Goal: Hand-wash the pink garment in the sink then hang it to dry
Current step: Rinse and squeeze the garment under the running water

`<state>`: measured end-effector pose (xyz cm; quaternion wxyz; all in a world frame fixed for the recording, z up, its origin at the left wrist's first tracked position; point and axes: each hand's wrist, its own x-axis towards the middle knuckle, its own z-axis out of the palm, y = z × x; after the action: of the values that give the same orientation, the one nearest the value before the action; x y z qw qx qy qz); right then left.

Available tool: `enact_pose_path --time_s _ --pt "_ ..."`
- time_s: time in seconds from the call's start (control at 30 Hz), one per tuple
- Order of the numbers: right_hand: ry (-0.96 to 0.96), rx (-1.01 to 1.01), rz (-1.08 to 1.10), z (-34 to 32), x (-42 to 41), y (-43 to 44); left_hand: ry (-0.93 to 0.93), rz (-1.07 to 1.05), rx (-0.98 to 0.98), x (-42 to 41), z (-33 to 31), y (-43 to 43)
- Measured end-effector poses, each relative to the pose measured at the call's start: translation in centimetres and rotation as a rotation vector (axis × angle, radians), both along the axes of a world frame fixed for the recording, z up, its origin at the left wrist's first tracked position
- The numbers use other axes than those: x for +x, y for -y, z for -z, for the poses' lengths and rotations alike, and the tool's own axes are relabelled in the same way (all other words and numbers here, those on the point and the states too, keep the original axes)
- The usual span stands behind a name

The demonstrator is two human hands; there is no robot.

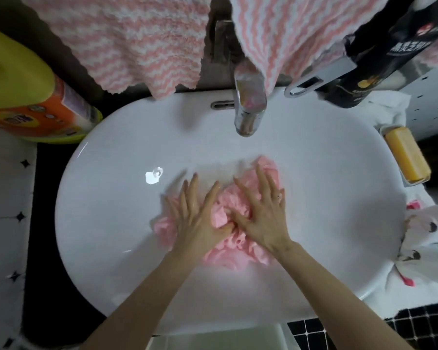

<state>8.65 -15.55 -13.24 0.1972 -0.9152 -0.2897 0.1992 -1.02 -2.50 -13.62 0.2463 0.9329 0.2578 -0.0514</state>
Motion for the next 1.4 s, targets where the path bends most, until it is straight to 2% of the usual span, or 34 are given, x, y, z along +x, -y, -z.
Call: enact_pose_path --time_s 0.07,0.17,0.33,0.4,0.53,0.6,0.67,0.7,0.77,0.8,0.87,0.93,0.97,1.0,1.03,1.07,1.1,1.17,1.2,1.23,1.3,1.4 --pt "-0.032 -0.048 -0.026 1.7 -0.9 0.2 -0.096 -0.015 0.001 -0.8 1.2 1.1" --pt "0.042 -0.063 -0.004 3.0 -1.2 -0.1 -0.065 0.034 0.088 -0.3 2.1 2.3" --pt "0.238 0.021 0.042 4.0 0.9 -2.0 0.194 -0.051 0.187 1.8 4.8 2.2" --pt "0.252 0.018 0.005 4.5 1.5 -2.7 0.261 -0.047 0.243 2.4 5.5 1.8" --pt "0.333 -0.099 0.007 5.2 2.8 -4.1 0.376 0.005 0.119 4.0 5.9 0.7" --pt "0.328 -0.117 0.065 5.0 3.4 -5.0 0.289 0.006 0.086 4.7 5.9 0.0" --pt "0.315 -0.144 0.112 4.2 3.7 -5.8 0.158 0.010 0.137 5.6 5.8 -0.5" --pt "0.256 -0.156 0.140 3.3 3.8 -6.3 0.063 0.002 0.113 6.1 4.7 -0.8" --pt "0.039 -0.111 0.276 2.4 4.1 -6.3 -0.079 -0.074 -0.076 7.1 3.4 -1.5" --pt "-0.119 -0.037 0.384 1.6 4.3 -6.2 -0.061 -0.147 -0.267 7.4 2.6 -1.9" --pt "-0.404 0.243 0.540 -0.7 4.4 -5.5 0.095 -0.285 -0.659 7.1 0.4 -2.4" --pt "-0.621 0.554 0.526 -3.1 4.4 -4.2 0.202 -0.454 -0.989 6.1 -1.7 -2.5" --pt "-0.737 0.646 0.473 -4.0 4.5 -3.1 0.238 -0.618 -1.168 5.5 -2.4 -2.6" --pt "-0.827 0.680 0.419 -5.2 4.4 -2.4 0.278 -0.811 -1.326 5.0 -2.8 -2.7" --pt "-0.876 0.669 0.380 -6.3 4.0 -1.9 0.312 -0.926 -1.347 4.5 -3.4 -2.8" --pt "-0.872 0.623 0.381 -6.7 3.5 -1.6 0.304 -0.938 -1.222 3.9 -3.6 -2.8" --pt "-0.772 0.523 0.401 -6.5 2.9 -1.4 0.260 -0.782 -0.933 3.2 -3.6 -2.4" --pt "-0.355 0.208 0.358 -4.7 1.0 -1.4 0.179 -0.332 -0.240 0.8 -2.1 -1.1" --pt "-0.222 0.119 0.281 -3.7 0.0 -1.6 0.145 -0.179 -0.036 -0.3 -1.0 -0.5" --pt "-0.181 0.076 0.212 -2.5 -0.9 -1.7 0.083 -0.116 0.044 -1.0 -0.1 0.1" --pt "-0.153 0.006 0.114 -0.1 -2.1 -1.9 0.002 -0.143 0.062 -1.6 1.9 0.8" --pt "-0.115 -0.142 0.026 1.9 -2.3 -2.4 0.070 -0.051 0.193 -0.6 3.5 1.2"
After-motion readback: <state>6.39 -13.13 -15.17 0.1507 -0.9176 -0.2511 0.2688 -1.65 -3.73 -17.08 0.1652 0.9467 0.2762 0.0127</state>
